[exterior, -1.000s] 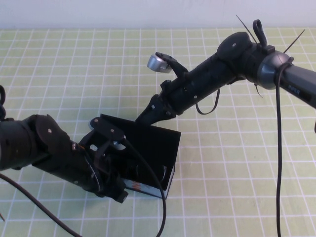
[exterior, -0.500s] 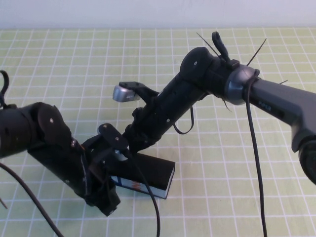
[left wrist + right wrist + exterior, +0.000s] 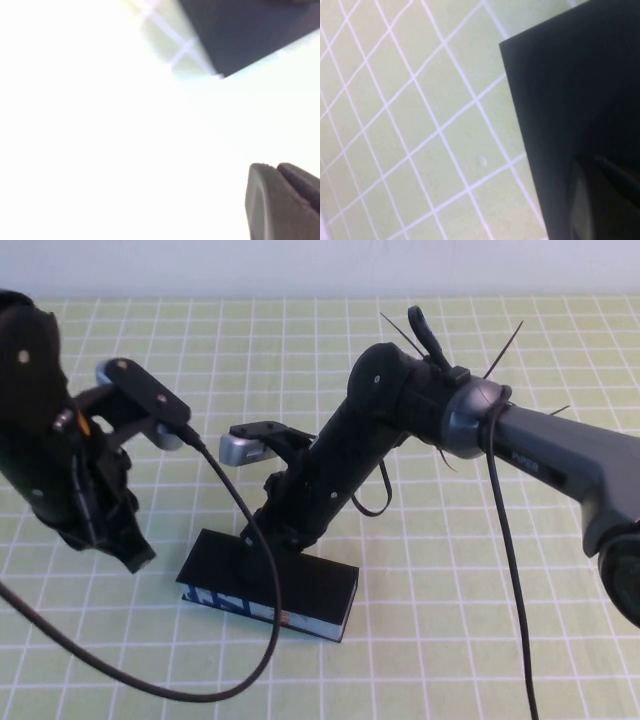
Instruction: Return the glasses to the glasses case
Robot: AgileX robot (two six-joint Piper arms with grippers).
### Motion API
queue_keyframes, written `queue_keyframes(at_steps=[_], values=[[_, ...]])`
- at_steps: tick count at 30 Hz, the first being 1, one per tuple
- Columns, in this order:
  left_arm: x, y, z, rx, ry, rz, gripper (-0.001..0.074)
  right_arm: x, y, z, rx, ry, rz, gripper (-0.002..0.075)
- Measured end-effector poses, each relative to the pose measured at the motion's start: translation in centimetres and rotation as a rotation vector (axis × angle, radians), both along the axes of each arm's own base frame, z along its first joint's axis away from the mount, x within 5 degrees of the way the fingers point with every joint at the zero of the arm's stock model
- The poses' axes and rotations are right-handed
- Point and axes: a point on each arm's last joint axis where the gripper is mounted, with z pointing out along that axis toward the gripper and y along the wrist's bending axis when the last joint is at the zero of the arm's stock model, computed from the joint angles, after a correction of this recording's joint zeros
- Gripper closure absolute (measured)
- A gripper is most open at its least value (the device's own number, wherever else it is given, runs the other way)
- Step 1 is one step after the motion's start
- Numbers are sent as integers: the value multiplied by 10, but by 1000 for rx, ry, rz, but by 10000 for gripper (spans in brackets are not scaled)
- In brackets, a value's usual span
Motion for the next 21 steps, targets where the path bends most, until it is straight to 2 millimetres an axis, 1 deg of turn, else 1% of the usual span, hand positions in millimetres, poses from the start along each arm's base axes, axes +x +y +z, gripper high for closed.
queue_keyframes(at_steps=[4, 6, 8, 10, 12, 15, 16, 17, 19, 21], values=[[-17, 13, 29, -2, -107, 73, 738, 1, -1, 2, -16, -5, -9, 743], [-32, 20, 48, -39, -168, 101, 738, 0, -2, 6, -23, -13, -14, 743], [-47, 26, 63, -77, -216, 124, 738, 1, -6, 13, -40, -42, -12, 743], [-63, 33, 78, -121, -268, 148, 738, 0, -11, 29, -39, -97, -19, 743], [-84, 42, 88, -166, -318, 178, 738, -2, -17, 57, -17, -184, -34, 743], [-116, 56, 91, -227, -381, 227, 738, -12, -30, 110, 22, -325, -54, 743], [-127, 61, 89, -252, -407, 244, 738, -17, -37, 129, 28, -375, -64, 743], [-137, 65, 87, -284, -440, 261, 738, -22, -43, 144, 27, -412, -82, 743], [-154, 72, 80, -351, -505, 296, 738, -35, -60, 180, 7, -502, -135, 743], [-167, 78, 72, -411, -558, 323, 738, -48, -77, 208, -17, -579, -191, 743]])
